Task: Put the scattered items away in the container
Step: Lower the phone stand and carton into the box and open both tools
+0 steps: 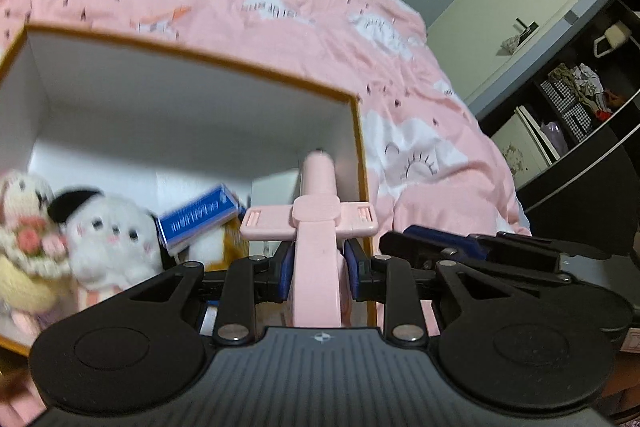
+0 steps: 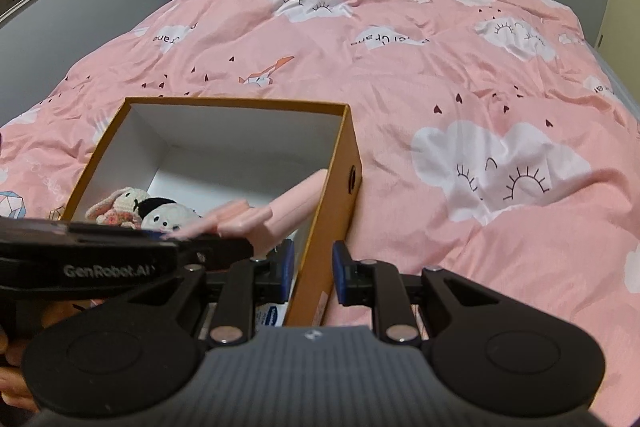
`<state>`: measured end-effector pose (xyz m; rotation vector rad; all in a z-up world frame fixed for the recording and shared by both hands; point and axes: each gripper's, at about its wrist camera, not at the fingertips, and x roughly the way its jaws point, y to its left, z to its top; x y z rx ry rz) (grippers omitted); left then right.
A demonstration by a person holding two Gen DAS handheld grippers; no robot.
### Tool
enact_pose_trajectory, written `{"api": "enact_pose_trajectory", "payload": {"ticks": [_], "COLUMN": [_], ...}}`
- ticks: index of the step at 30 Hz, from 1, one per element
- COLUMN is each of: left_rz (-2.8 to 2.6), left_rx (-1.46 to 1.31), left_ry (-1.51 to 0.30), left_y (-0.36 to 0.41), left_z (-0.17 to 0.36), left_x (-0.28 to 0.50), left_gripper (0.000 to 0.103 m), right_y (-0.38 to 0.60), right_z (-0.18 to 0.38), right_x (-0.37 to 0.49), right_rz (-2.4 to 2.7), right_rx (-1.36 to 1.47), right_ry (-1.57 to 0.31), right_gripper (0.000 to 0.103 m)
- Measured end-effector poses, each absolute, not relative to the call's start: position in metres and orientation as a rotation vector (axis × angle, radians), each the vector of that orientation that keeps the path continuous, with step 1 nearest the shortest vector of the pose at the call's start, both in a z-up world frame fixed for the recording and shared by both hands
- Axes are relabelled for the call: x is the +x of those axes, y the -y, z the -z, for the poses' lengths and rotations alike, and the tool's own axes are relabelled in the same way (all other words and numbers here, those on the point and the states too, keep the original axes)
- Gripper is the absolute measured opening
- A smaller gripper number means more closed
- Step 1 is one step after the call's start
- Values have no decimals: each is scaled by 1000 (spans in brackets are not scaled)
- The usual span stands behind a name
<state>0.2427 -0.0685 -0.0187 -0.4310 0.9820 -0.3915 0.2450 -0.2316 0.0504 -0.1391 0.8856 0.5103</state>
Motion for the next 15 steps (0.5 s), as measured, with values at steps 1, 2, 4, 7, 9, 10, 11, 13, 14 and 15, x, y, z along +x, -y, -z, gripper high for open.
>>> {"api": "enact_pose_trajectory", "payload": {"ticks": [1,2,4,7,9,10,11,13,14,15], "left_rz": [393,394,392,365,316,282,256,247,251,251], "left_rx": [-438,-442,-450,-463,-418,-384,-367,-394,-421,-437], "left_ry": [-994,-1003,-1013,-1009,-970,-951,-938,-955,-960,-960], "left_y": [69,69,69,66,68,71,71,68,65,64], "left_z": [22,24,26,27,23,22,23,29,32,35], "left_x": [243,242,241,240,236,234,233,234,235,235], "left_gripper": [31,31,31,31,31,31,30,30,30,30], "right_y": [232,233,235,237,238,238,238,238,238,238], "right_z": [-50,-49,-47,-44,-42,-42,-41,-40,-39,-39], "right_x": [244,243,240,239,238,238,237,236,236,235], "right_rz": [-510,-510,-509,-507,-506,-507,-509,-513,-514,-516], "right_rx": [-138,-136,-133,-126,-121,-119,-118,-118,-117,-115], "right_ry": [-888,-890,-894,-902,-907,-909,-910,-912,-913,-914], "right_gripper": [22,22,22,22,22,22,22,22,22,22]}}
